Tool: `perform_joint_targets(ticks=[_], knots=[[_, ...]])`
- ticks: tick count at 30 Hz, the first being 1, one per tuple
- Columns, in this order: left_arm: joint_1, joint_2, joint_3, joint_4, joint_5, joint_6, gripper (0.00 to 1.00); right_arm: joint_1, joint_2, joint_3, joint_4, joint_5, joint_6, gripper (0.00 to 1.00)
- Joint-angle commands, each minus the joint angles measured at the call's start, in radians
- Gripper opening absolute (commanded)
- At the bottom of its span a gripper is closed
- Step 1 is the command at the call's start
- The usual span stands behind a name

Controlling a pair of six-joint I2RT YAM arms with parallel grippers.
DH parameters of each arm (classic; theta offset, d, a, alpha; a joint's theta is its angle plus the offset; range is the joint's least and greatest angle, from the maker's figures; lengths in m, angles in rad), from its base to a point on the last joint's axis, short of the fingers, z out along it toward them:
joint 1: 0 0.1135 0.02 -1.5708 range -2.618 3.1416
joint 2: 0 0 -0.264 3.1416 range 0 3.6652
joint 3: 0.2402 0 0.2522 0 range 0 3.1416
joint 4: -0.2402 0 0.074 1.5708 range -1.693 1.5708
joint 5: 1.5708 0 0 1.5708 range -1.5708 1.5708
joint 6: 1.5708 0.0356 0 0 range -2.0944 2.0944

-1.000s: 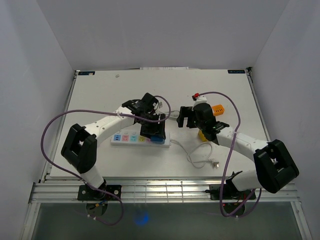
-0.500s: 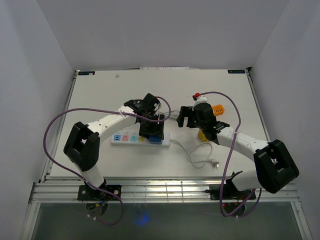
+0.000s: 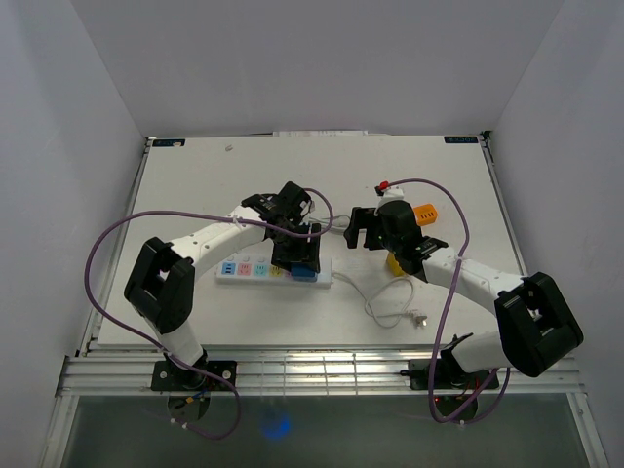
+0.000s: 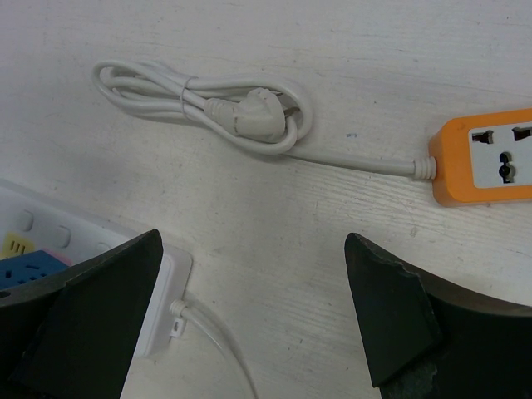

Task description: Insert the plug

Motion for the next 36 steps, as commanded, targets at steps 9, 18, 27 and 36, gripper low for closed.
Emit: perform_joint_targets(ticks=[9,18,27,36], knots=[[-0.008,0.002,0.018,0.001,0.013,-0.002,0.00,-0.004,-0.012,-0.005,0.019,-0.016,0.009,0.95],[-0.008,0.030,0.030,0.009,-0.013,-0.008,0.00,-0.006,-0.014,-0.007,0.020,-0.022,0.009,0.95],[-0.008,0.073,0.067,-0.025,-0.027,-0.007,0.00,-0.006,-0.018,-0.008,0.022,-0.045,0.007,0.95],[-0.008,0.148,0.113,-0.048,-0.030,0.004,0.00,-0.006,-0.093,-0.077,0.101,-0.063,0.007,0.95]])
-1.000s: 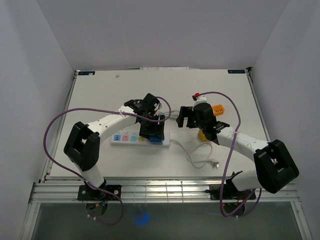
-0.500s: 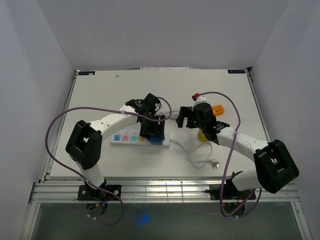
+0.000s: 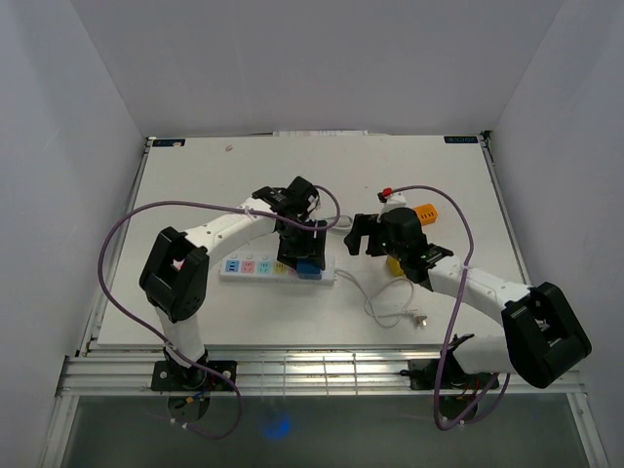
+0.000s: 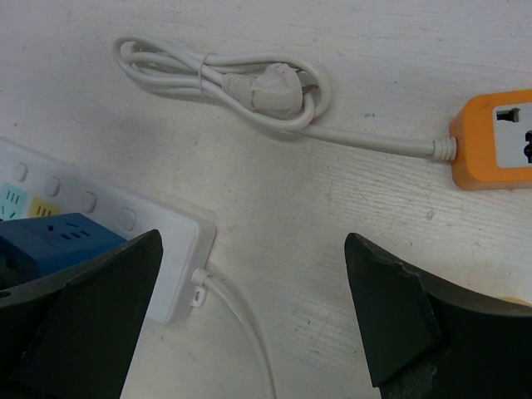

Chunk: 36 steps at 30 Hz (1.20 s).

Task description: Insert the plug

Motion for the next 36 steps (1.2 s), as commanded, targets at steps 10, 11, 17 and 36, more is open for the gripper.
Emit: perform_joint_targets(ticks=[10,11,17,36], knots=[[-0.005,0.099,0.096,-0.062,-0.030,0.030,0.00,-0.004,-0.186,-0.133,0.237,-0.080,-0.008,0.69],[-0.005,0.102,0.101,-0.069,-0.032,0.031,0.00,-0.001,-0.209,-0.176,0.290,-0.119,-0.013,0.55],[-0.005,0.142,0.142,-0.107,-0.027,0.042,0.00,0.051,-0.362,-0.316,0.499,-0.185,-0.056,0.16],[-0.003,0.194,0.216,-0.135,-0.015,0.051,0.00,0.408,-0.255,-0.252,0.572,-0.005,-0.389,0.08]])
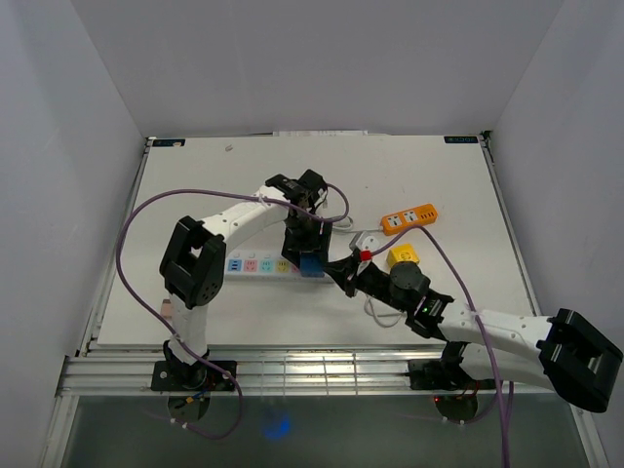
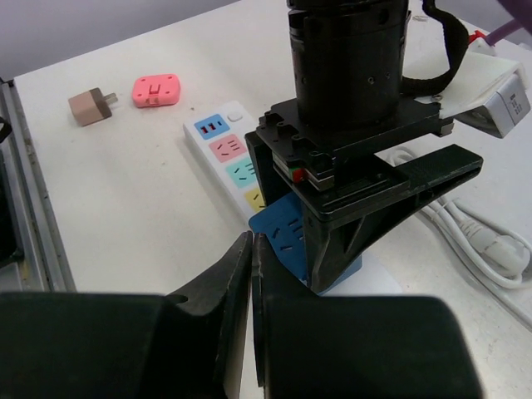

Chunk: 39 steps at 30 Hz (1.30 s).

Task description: Insert the plug

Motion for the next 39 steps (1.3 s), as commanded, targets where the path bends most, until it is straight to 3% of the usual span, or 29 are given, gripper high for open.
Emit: perform_joint_targets(ticks=[1,25,39], knots=[[-0.003,0.039,0.017,0.046,-0.043,0.016,0.00,0.012,0.026,0.063,0.015,0.109,-0.042,0.08],[-0.002,0.157,0.079,0.016,-0.049,0.011,0.00,0.028,0.245,0.178,-0.057,0.164,-0.082,0.08],[-0.002,0.145,0.117,0.005,-0.042,0.014,0.00,0.077,0.349,0.282,-0.166,0.356,-0.095,0.08]])
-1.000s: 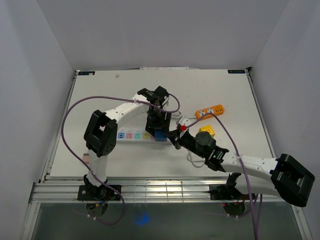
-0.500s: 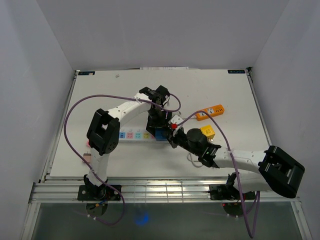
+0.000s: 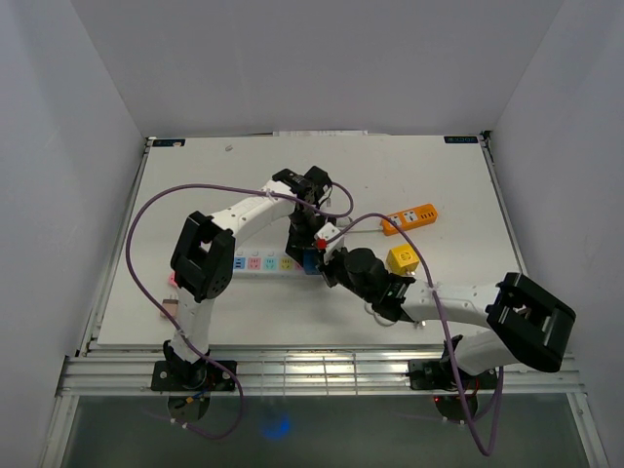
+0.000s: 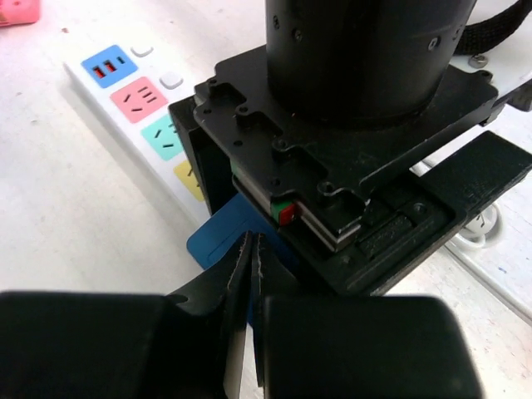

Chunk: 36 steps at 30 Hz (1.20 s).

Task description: Insert the plug

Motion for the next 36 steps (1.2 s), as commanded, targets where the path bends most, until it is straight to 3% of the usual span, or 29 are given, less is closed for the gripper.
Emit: perform_joint_targets(ticks=[1,11,14,17,20,24,26,27,28,36], knots=[[-0.003,0.056,0.004,0.080,-0.066,0.016,0.00,0.018,0.033,0.068,-0.026,0.117,-0.016,0.08],[-0.005,0.034,0.019,0.080,-0.080,0.016,0.00,0.044,0.136,0.168,-0.144,0.306,-0.005,0.08],[-0.005,0.020,0.027,0.080,-0.080,0.021,0.19,0.044,0.149,0.175,-0.158,0.318,-0.002,0.08],[-0.005,0.010,0.038,0.080,-0.083,0.024,0.22,0.044,0.155,0.178,-0.168,0.324,0.001,0.08],[-0.003,0.002,0.050,0.079,-0.080,0.027,0.42,0.042,0.158,0.178,-0.175,0.339,0.010,0.08],[-0.003,-0.001,0.062,0.079,-0.072,0.032,0.48,0.038,0.155,0.174,-0.176,0.350,0.021,0.08],[-0.005,-0.003,0.071,0.077,-0.069,0.035,0.65,0.033,0.153,0.174,-0.178,0.349,0.027,0.08],[-0.003,-0.003,0.074,0.079,-0.064,0.035,0.90,0.031,0.152,0.174,-0.178,0.349,0.027,0.08],[-0.003,-0.006,0.078,0.077,-0.066,0.035,0.98,0.028,0.152,0.174,-0.179,0.347,0.027,0.08],[-0.003,-0.033,0.094,0.077,-0.072,0.032,0.98,0.015,0.150,0.169,-0.181,0.347,0.059,0.08]])
